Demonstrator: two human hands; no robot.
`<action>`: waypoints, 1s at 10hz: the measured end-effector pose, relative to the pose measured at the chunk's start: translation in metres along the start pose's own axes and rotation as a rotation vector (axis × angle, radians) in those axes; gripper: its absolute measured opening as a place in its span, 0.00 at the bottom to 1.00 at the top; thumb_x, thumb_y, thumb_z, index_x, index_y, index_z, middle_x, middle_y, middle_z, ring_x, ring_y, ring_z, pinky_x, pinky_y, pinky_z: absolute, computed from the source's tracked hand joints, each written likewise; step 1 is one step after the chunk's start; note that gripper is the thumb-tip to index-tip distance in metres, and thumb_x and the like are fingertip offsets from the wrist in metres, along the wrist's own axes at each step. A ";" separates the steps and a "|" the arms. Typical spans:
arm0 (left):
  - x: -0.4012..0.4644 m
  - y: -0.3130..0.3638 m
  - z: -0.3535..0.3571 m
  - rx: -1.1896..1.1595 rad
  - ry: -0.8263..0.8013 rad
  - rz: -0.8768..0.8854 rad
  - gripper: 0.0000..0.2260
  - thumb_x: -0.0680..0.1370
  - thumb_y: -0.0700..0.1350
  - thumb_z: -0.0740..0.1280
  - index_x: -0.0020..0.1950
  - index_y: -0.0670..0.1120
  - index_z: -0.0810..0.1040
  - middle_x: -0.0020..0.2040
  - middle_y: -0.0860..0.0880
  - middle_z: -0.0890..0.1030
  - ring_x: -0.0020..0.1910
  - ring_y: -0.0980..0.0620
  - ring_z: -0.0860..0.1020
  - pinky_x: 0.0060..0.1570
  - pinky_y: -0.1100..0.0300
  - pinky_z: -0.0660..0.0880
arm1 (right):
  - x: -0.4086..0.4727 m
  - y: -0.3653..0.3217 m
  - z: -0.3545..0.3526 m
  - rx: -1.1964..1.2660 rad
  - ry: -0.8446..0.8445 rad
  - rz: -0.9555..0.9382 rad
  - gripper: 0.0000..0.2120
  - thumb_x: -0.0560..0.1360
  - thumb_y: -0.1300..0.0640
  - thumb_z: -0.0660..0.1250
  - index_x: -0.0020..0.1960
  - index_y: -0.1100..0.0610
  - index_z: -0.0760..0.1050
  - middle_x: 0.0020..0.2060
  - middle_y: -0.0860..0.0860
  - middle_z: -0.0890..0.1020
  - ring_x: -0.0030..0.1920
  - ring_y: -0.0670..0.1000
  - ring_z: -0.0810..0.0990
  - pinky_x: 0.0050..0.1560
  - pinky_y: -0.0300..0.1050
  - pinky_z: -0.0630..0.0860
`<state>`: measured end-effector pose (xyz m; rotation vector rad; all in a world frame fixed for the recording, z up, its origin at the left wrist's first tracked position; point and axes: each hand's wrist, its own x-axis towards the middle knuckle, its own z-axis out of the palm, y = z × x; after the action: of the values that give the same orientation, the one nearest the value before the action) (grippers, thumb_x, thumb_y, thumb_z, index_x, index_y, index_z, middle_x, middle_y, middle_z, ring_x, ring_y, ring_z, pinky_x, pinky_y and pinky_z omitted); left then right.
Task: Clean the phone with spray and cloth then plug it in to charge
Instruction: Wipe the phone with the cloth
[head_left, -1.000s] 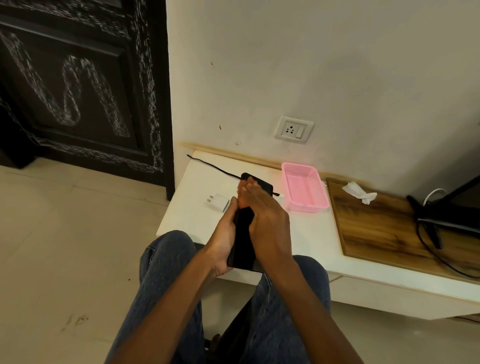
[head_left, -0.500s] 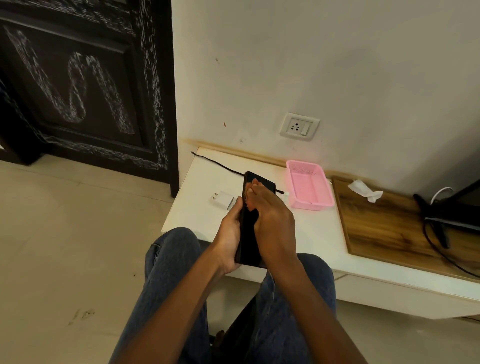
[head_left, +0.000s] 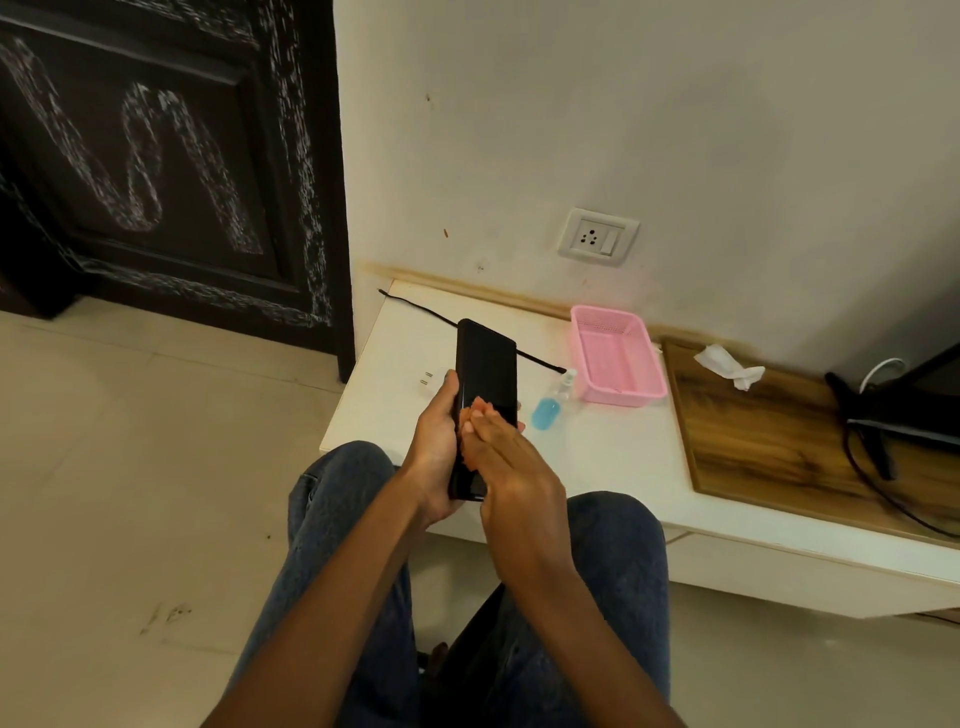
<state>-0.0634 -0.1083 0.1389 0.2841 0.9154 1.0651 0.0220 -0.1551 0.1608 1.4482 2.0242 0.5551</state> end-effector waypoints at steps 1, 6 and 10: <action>0.001 -0.002 0.002 -0.078 -0.026 0.004 0.26 0.76 0.65 0.58 0.60 0.47 0.81 0.56 0.43 0.83 0.56 0.45 0.81 0.54 0.51 0.77 | 0.046 -0.006 0.000 -0.792 0.163 -0.380 0.28 0.80 0.48 0.49 0.71 0.68 0.61 0.69 0.63 0.68 0.71 0.60 0.63 0.72 0.54 0.54; -0.001 0.003 -0.004 0.009 0.062 -0.004 0.33 0.76 0.68 0.53 0.60 0.42 0.79 0.51 0.40 0.83 0.49 0.44 0.81 0.55 0.47 0.77 | -0.024 -0.009 0.019 0.933 0.429 -0.061 0.22 0.75 0.71 0.61 0.68 0.69 0.62 0.70 0.55 0.56 0.72 0.59 0.62 0.66 0.21 0.52; -0.003 0.011 0.005 -0.035 0.115 0.035 0.30 0.77 0.67 0.53 0.57 0.44 0.78 0.49 0.42 0.84 0.47 0.46 0.83 0.48 0.51 0.80 | 0.003 -0.007 -0.007 0.783 0.519 -0.104 0.23 0.75 0.62 0.50 0.68 0.59 0.69 0.69 0.52 0.71 0.70 0.50 0.66 0.72 0.42 0.61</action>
<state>-0.0670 -0.1047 0.1498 0.2121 0.9968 1.1376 0.0120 -0.1539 0.1609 1.7209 2.9215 0.0689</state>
